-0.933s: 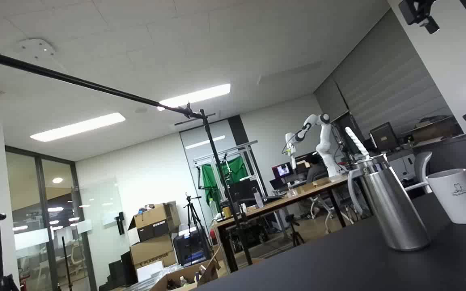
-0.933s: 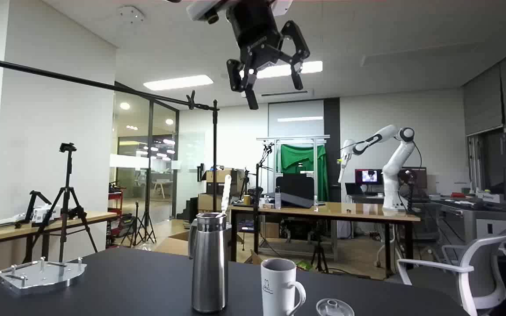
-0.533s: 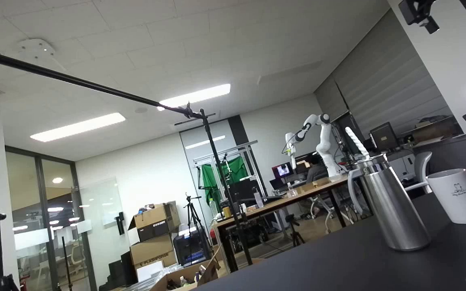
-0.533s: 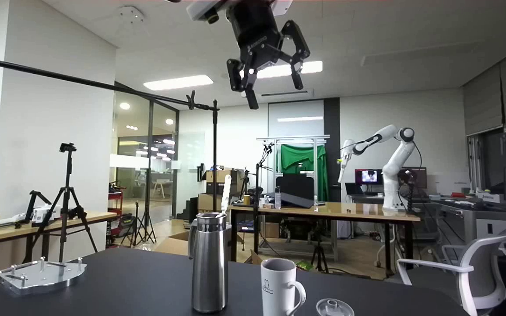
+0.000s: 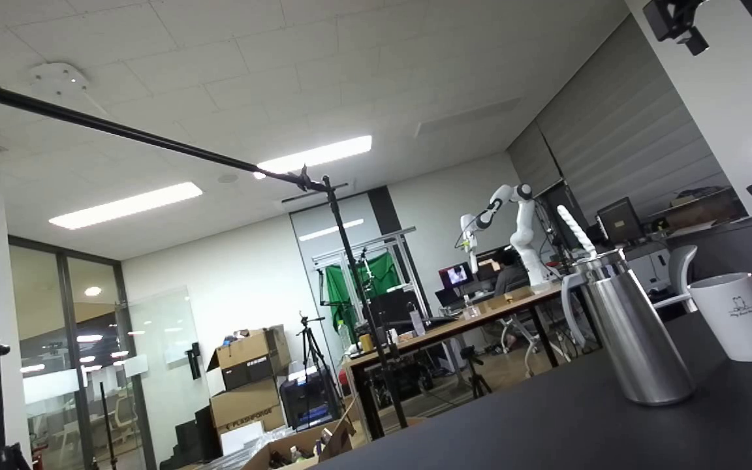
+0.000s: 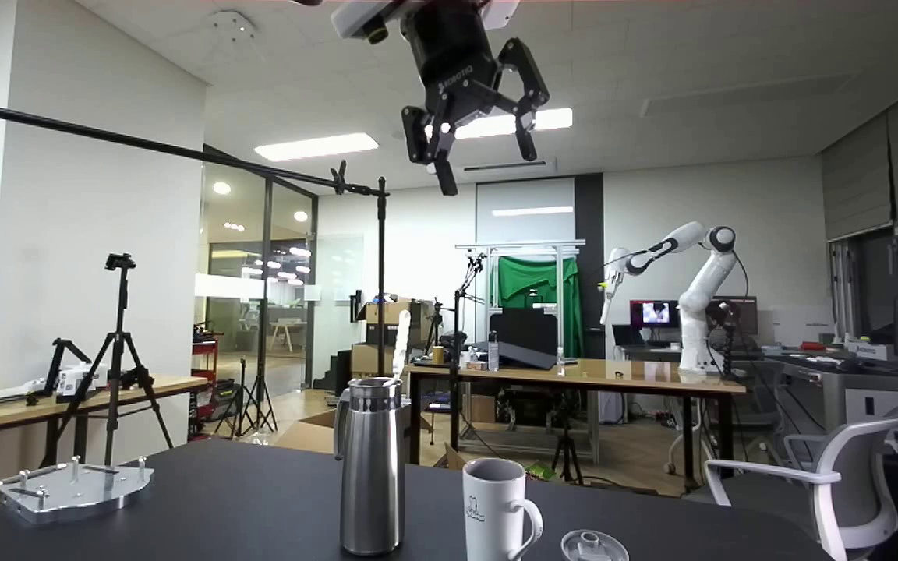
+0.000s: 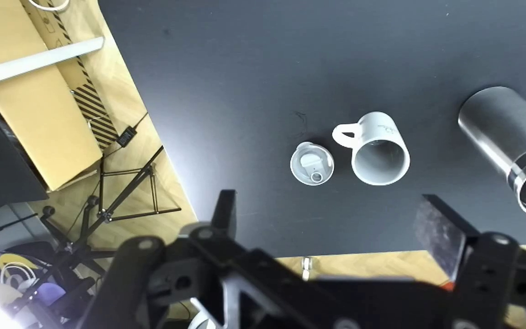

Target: Grab the white rod and move it around in the silver cup.

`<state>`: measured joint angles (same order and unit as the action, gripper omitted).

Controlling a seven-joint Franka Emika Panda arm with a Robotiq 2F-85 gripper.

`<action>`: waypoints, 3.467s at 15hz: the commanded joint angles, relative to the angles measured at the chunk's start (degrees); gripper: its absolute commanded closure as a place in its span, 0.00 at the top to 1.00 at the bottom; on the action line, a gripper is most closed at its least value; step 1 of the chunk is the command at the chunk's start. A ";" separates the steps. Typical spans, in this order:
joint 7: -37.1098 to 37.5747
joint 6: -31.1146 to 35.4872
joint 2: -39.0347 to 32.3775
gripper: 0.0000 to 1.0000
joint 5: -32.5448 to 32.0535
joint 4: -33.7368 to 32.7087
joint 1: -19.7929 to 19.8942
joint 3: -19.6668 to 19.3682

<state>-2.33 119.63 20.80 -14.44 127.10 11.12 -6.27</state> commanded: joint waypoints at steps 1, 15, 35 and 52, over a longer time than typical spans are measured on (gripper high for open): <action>-0.49 -0.53 -5.45 1.00 0.90 -3.10 -2.60 0.81; -3.97 -28.25 -42.50 1.00 9.71 -40.73 -11.42 6.14; -3.01 -38.51 -57.43 1.00 9.73 -61.47 -12.16 6.36; -2.47 -35.44 -65.74 0.31 10.27 -70.69 -13.98 6.94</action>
<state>-5.78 85.68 -43.26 -4.48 59.92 -2.86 0.39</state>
